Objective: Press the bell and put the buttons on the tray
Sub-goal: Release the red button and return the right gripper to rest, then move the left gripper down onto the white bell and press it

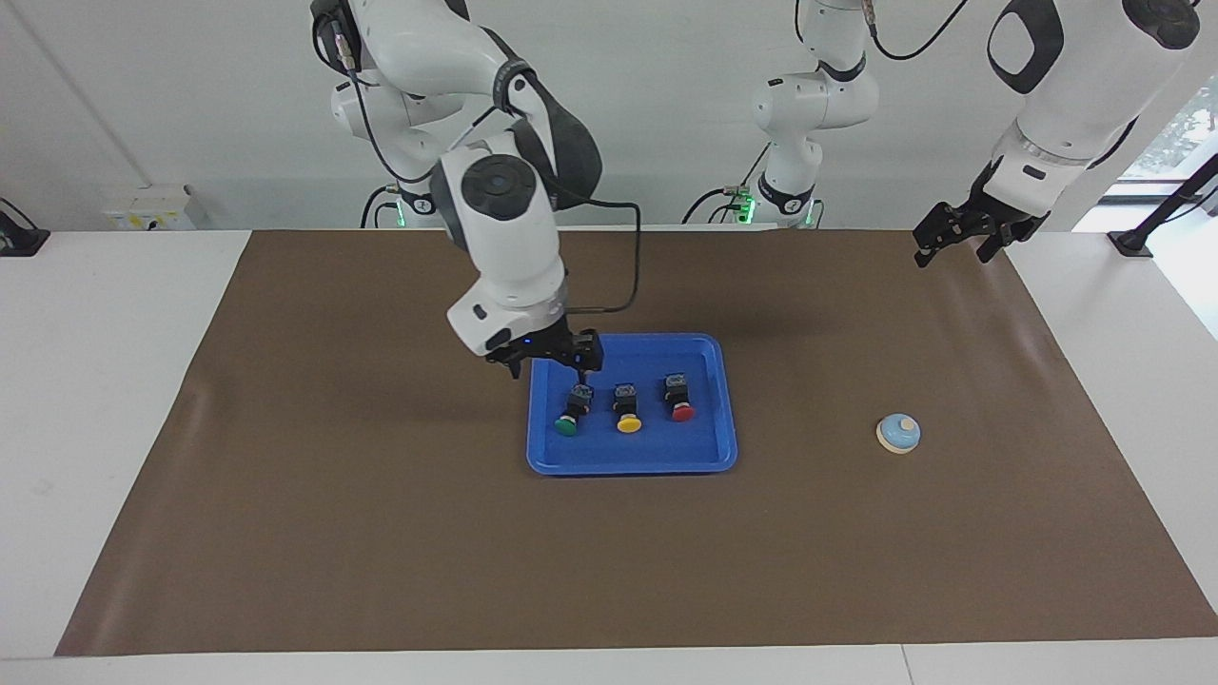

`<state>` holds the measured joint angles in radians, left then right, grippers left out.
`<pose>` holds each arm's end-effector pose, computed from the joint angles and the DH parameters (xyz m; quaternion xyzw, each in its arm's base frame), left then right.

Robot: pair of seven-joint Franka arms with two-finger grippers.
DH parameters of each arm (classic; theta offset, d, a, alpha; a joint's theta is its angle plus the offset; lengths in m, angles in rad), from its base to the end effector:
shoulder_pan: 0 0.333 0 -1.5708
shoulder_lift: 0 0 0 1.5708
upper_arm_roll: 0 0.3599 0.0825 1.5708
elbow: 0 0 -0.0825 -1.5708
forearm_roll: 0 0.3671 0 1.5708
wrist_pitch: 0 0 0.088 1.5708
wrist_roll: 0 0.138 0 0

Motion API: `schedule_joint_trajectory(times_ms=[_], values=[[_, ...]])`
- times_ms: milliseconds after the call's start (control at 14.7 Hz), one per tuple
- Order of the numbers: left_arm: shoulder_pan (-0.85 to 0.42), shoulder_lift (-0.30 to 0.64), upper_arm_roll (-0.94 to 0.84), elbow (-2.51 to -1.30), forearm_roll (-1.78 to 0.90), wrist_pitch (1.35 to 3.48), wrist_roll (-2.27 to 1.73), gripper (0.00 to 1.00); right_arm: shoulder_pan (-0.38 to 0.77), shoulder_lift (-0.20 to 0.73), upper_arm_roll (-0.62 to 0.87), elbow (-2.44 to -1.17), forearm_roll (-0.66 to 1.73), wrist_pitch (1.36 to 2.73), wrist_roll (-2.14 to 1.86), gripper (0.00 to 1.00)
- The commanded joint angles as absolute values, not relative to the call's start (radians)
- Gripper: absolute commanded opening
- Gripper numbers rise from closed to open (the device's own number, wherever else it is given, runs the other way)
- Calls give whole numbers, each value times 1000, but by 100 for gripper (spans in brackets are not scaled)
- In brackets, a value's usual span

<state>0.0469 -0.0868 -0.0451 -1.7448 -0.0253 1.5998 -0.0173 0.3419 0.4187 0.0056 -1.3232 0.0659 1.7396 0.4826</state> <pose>0.5037 -0.0035 0.6060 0.9995 0.0104 -0.0292 0.0104 0.6418 0.2402 0.5091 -0.9967 0.0733 0.0146 0.0303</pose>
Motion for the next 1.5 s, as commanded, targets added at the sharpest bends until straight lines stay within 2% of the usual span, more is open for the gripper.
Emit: schedule_joint_trajectory(times_ms=[0, 476, 749, 885, 953, 1021, 1089, 1225, 1429], values=[[51, -91, -46, -1735, -29, 1589, -25, 100, 238, 356, 14, -1341, 75, 1663, 321, 100], [51, -91, -46, -1735, -29, 1589, -25, 100, 62, 232, 14, -1354, 22, 1522, 5, 100], [51, -91, -45, -1735, -29, 1591, -26, 100, 0, 36, 15, -1529, 18, 1476, -37, 100], [49, -92, -48, -1750, -25, 1664, -12, 100, -20, -15, 23, -1583, 15, 1459, -35, 100], [46, -94, -48, -1781, -23, 1727, -3, 59, -28, -23, 26, -1601, 2, 1459, -37, 100], [41, -86, -48, -1792, -23, 1756, -2, 24, -26, -32, 28, -1624, -18, 1476, -38, 100], [41, -71, -46, -1792, -23, 1772, -2, 0, -26, -37, 28, -1650, -32, 1509, -38, 100], [48, -19, -48, -1792, -25, 1833, 0, 0, -25, -52, 28, -1690, -34, 1546, -37, 100], [48, 104, -48, -1792, -21, 1969, 2, 0, -28, -48, 29, -1678, -41, 1542, -35, 100]])
